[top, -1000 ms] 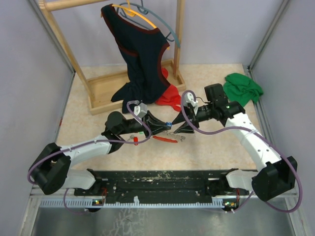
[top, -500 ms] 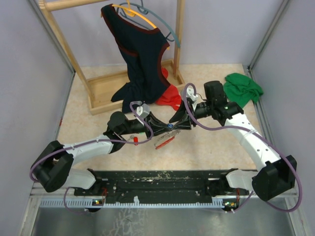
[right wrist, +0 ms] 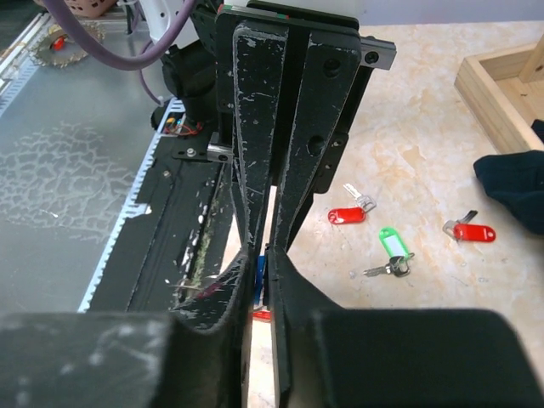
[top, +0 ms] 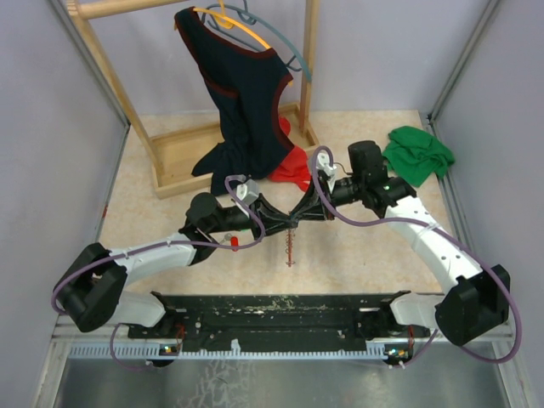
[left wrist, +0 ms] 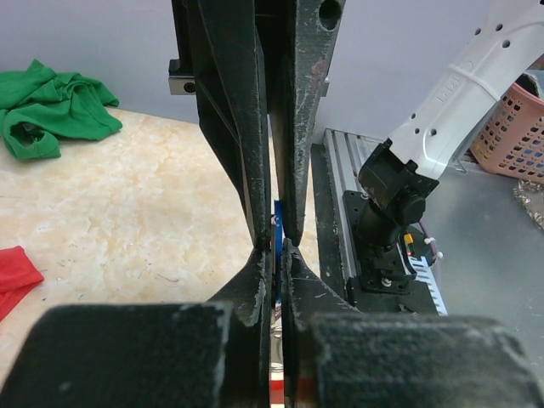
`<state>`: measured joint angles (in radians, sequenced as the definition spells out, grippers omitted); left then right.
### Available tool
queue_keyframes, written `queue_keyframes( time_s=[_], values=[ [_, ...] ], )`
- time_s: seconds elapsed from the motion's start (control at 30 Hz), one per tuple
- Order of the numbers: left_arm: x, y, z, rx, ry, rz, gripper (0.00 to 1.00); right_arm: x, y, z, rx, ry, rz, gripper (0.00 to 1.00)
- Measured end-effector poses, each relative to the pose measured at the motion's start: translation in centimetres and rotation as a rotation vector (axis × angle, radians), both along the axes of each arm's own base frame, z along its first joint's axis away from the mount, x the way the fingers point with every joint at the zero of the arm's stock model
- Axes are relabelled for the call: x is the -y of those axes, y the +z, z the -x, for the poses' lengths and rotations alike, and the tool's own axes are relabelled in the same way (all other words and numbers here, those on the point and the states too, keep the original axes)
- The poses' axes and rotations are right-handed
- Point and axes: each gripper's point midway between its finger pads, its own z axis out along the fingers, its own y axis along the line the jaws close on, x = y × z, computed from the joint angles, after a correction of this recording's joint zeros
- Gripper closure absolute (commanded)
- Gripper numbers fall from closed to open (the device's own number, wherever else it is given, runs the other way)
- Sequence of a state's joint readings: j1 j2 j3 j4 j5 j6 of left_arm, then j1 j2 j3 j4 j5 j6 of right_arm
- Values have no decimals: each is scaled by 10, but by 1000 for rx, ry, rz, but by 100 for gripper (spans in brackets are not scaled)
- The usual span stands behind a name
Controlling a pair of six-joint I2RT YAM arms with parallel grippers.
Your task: Remove the keys from the keyring
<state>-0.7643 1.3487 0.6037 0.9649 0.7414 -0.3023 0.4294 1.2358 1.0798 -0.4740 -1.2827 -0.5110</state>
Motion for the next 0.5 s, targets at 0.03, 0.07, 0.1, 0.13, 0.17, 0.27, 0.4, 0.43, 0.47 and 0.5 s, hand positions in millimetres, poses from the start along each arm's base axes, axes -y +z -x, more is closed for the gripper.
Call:
queue_keyframes(
  time_s=[0.03, 0.07, 0.1, 0.13, 0.17, 0.27, 0.4, 0.43, 0.47, 0.5],
  values=[
    [0, 0, 1, -1, -2, 0, 100, 0, 0, -1, 4, -3, 0, 100],
    [0, 0, 1, -2, -4, 0, 100, -1, 0, -2, 7, -5, 0, 100],
    [0, 0, 1, -3, -5, 0, 100, -1, 0, -2, 5, -7, 1, 100],
    [0, 0, 1, -4, -5, 0, 100, -1, -1, -3, 1, -10, 3, 100],
    [0, 0, 1, -4, -5, 0, 99, -1, 0, -3, 1, -10, 4, 100],
    [0, 0, 1, -5, -5, 0, 90, 0, -1, -3, 0, -10, 4, 100],
    [0, 0, 2, -7, -6, 0, 75, 0, 0, -1, -5, -5, 2, 100],
    [0, 0, 2, -8, -6, 1, 72, 0, 0, 0, -8, -2, 2, 100],
    [0, 0, 2, -8, -7, 2, 71, 0, 0, 1, -13, 1, 1, 100],
    [0, 0, 2, -9, -7, 2, 69, 0, 0, 1, -16, 3, 1, 100]
  ],
)
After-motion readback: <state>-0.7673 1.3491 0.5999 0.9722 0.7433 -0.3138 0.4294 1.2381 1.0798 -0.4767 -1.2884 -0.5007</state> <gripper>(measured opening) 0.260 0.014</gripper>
